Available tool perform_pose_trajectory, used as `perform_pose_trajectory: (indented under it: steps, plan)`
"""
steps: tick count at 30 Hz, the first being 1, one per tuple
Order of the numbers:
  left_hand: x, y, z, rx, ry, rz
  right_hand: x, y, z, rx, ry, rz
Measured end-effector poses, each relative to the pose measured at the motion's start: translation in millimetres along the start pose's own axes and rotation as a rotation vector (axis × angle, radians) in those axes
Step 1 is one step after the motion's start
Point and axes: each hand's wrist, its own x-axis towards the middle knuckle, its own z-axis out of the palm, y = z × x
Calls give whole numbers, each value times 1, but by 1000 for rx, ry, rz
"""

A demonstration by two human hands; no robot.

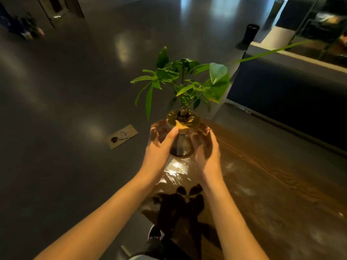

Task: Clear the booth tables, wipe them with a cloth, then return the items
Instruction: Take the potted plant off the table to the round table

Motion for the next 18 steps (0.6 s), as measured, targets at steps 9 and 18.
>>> perform_pose_trajectory:
  steps: [9,18]
  plan:
    - [53,21,-71,-12,39,20,33,-20,83,30,-33,32]
    - [26,31,-142,30,242,14,11,-43,152,136,-248,55]
